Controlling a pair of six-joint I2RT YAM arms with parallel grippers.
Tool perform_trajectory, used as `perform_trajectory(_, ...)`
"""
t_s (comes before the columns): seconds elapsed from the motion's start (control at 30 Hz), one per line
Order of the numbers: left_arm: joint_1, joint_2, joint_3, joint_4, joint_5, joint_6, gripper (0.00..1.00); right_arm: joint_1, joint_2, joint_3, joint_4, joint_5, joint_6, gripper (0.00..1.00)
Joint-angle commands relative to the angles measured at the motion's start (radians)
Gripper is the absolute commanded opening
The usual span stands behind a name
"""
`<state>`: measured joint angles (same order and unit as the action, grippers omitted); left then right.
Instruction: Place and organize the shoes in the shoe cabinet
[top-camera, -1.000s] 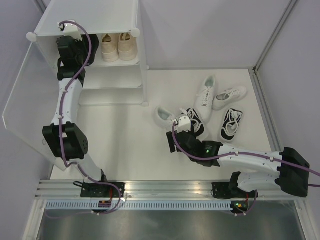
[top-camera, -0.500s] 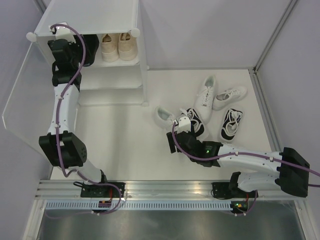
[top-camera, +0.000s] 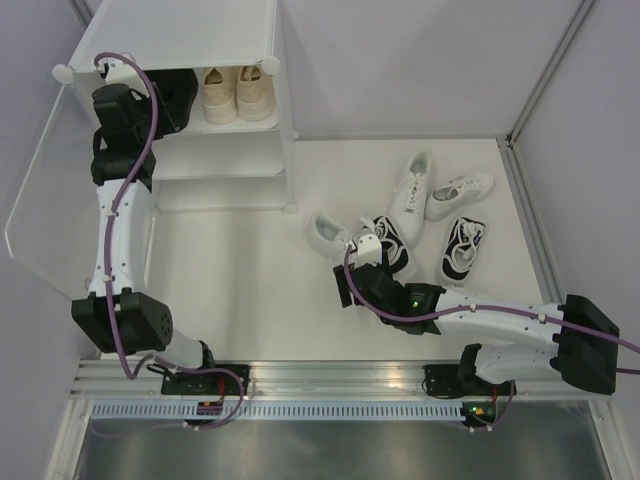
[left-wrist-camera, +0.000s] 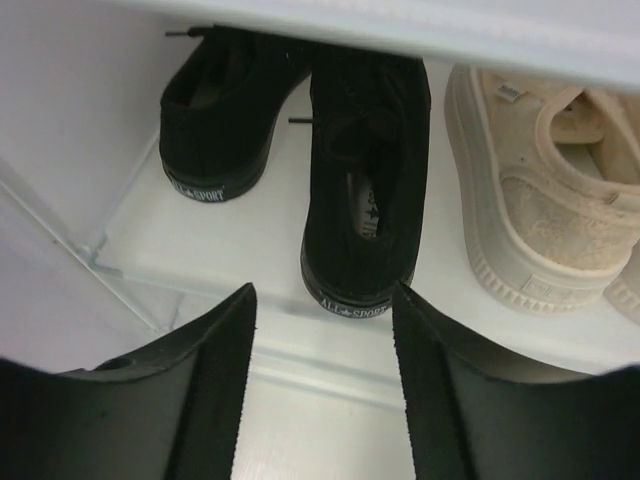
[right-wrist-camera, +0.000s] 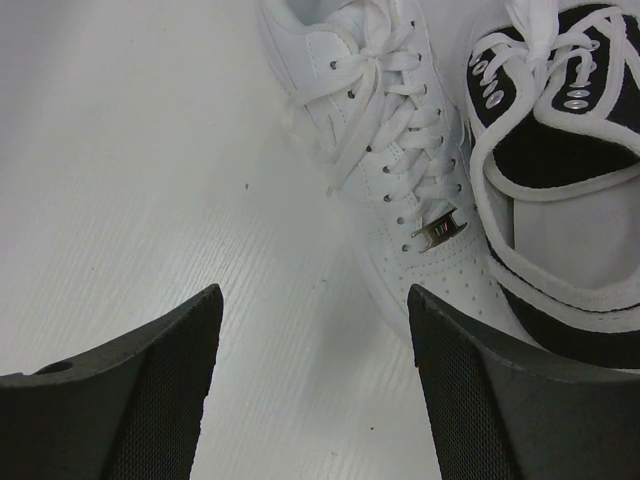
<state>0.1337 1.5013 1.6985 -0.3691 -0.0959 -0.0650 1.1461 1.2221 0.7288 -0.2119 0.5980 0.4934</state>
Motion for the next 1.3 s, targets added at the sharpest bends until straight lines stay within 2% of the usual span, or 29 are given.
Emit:
perform_trajectory(0.0, 0.003, 0.030, 0.010, -0.074, 0.027, -0.029, 0.57, 0.003, -0.013, 0.000, 0.042, -0.010, 0.007, 0.79)
perform_trajectory(0.17, 0.004, 0.057, 0.015, -0.090, 0.059, -0.033, 0.51, 0.003, -0.009, 0.000, 0.045, -0.007, 0.004, 0.79)
perform_trajectory(0.43, 0.003, 0.142, 0.088, -0.085, 0.048, -0.041, 0.49, 0.003, 0.002, 0.001, 0.048, -0.007, 0.001, 0.79)
perform_trajectory(0.63, 0.003, 0.172, 0.107, 0.007, 0.050, -0.062, 0.43, 0.003, 0.004, 0.003, 0.046, -0.006, 0.001, 0.79)
perform_trajectory(0.97, 0.004, 0.267, 0.187, 0.041, -0.008, -0.061, 0.43, 0.003, 0.011, 0.000, 0.042, 0.000, 0.002, 0.79)
perform_trajectory(1.27, 0.004, 0.287, 0.182, 0.099, -0.090, -0.050, 0.45, 0.003, 0.013, -0.003, 0.037, 0.009, 0.005, 0.79)
